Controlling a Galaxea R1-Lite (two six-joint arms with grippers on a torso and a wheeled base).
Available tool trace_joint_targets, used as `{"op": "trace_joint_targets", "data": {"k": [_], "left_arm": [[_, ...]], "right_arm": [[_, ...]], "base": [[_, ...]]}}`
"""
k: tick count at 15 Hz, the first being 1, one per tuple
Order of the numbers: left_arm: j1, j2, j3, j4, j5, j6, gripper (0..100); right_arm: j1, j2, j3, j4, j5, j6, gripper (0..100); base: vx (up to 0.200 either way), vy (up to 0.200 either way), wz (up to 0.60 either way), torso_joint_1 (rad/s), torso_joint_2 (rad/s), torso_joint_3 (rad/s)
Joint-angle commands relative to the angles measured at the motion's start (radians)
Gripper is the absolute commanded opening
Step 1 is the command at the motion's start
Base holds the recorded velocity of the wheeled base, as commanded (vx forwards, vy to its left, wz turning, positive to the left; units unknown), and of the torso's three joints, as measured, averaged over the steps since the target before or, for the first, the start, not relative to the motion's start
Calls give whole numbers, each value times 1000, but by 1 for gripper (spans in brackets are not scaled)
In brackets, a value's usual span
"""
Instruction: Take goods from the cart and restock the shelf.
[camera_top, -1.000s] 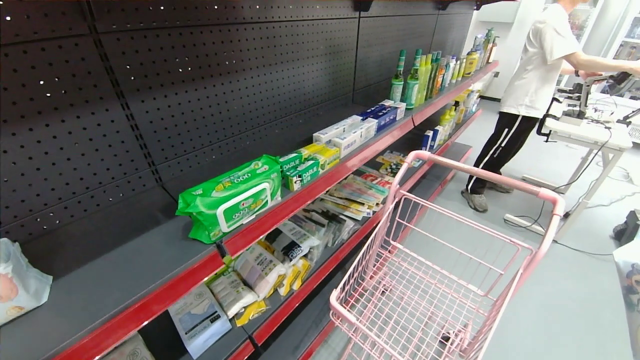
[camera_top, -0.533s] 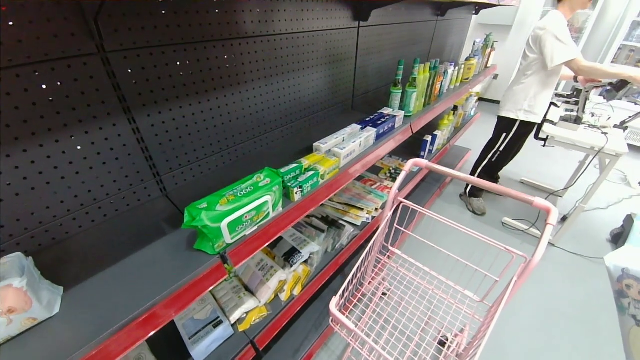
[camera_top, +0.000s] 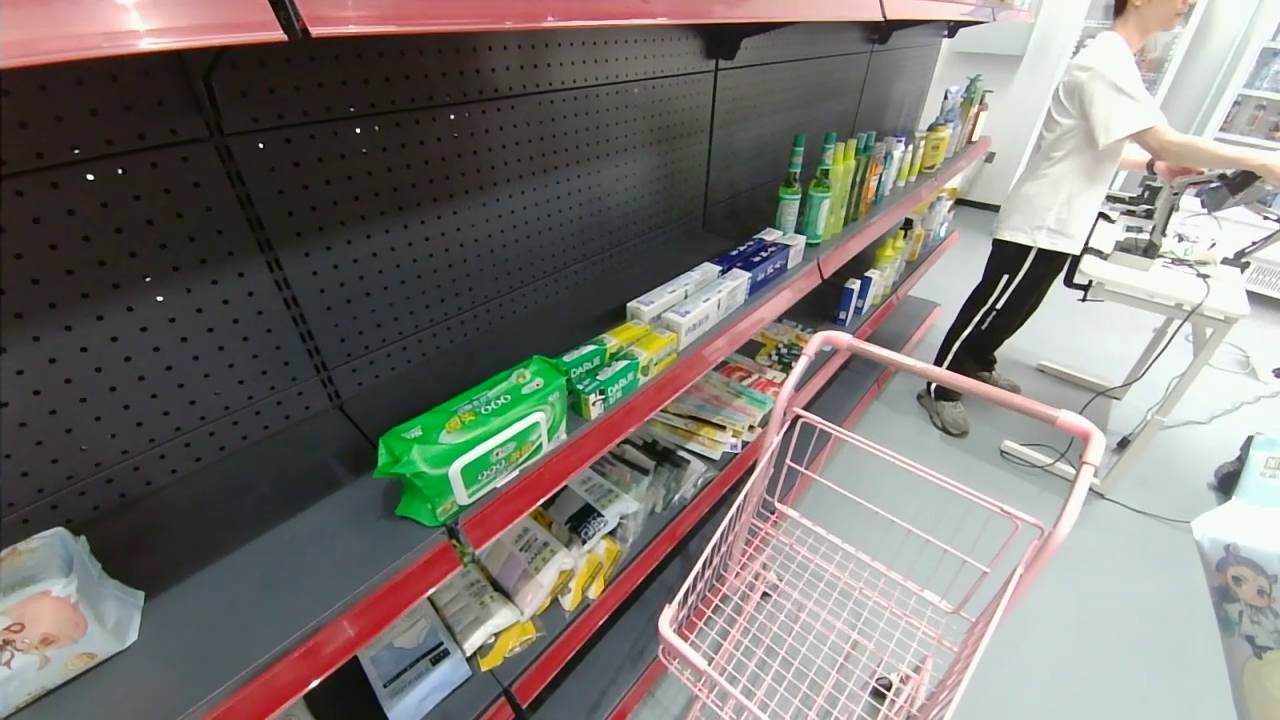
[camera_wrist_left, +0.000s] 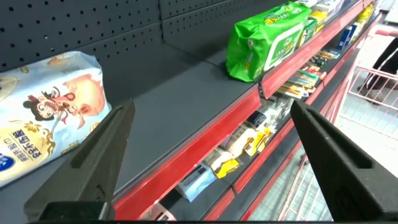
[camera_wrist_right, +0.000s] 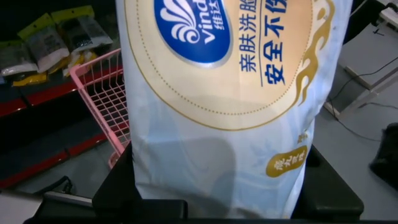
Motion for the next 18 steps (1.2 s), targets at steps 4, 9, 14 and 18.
{"op": "trace_joint_targets", "data": {"k": [4,9,14,18], "left_arm": [[0,1,0,0,0,0,100],[0,1,0,0,0,0,100],[0,1,0,0,0,0,100],[0,1,0,0,0,0,100]], "right_arm": [[0,4,6,0,0,-1,0],[0,4,8,0,3,-1,0],[0,4,9,-5,6,-1,0],[0,4,21,-8,0,-1,0]], "base": [[0,0,0,96,-204,-106],[0,0,0,83,-175,-95],[0,0,0,67,-139,-72],[0,0,300,1,0,0]]}}
